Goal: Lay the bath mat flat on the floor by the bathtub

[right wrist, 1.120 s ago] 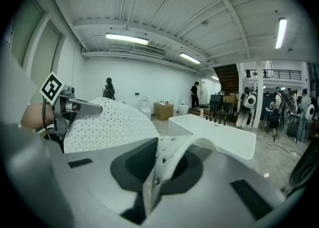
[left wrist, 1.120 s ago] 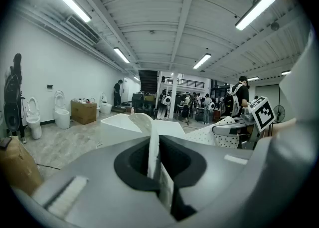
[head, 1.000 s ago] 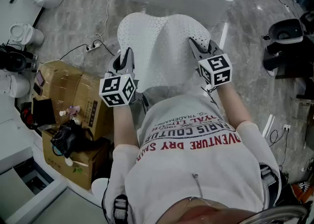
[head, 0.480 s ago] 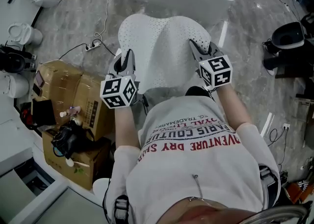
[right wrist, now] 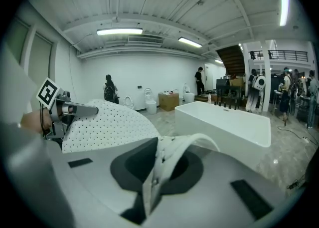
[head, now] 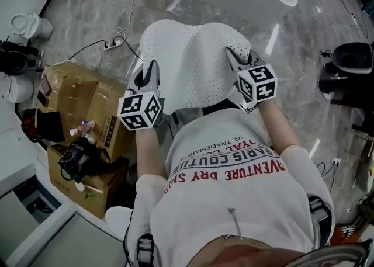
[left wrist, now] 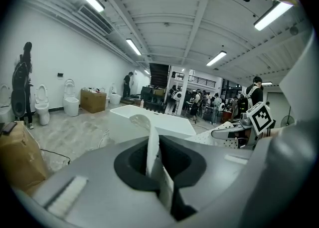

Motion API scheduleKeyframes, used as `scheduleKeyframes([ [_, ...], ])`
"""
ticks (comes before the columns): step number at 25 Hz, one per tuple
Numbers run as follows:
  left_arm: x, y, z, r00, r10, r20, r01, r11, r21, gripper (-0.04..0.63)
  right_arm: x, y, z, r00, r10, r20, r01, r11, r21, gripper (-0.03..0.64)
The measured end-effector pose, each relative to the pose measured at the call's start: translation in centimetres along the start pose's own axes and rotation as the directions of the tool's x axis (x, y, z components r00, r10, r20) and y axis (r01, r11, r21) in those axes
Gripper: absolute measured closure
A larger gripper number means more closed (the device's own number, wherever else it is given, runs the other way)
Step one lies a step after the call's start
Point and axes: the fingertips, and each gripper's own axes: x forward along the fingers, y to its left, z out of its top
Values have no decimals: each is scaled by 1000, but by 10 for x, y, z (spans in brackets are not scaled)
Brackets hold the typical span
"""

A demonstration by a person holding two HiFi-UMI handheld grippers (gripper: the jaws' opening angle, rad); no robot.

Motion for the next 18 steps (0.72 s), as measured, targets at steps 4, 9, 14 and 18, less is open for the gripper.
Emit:
scheduleKeyframes([
  [4, 43, 25, 13, 1000, 12, -15, -13, 1000, -21, 579, 52, -24, 14, 999, 33, -27, -33, 999, 5, 598],
  [9, 112, 76, 44, 998, 52, -32, -53, 998, -32, 578, 136, -60, 42, 995, 79, -54, -78, 997, 14, 598],
  [14, 195, 118, 82, 996, 62, -56, -63, 998, -22, 578, 212, -112, 73, 992, 96, -83, -93, 995, 39, 598],
  [18, 250, 140, 104, 996, 61, -69, -63, 998, -14, 578, 254, -145, 89, 990, 96, -103, -90, 994, 57, 598],
])
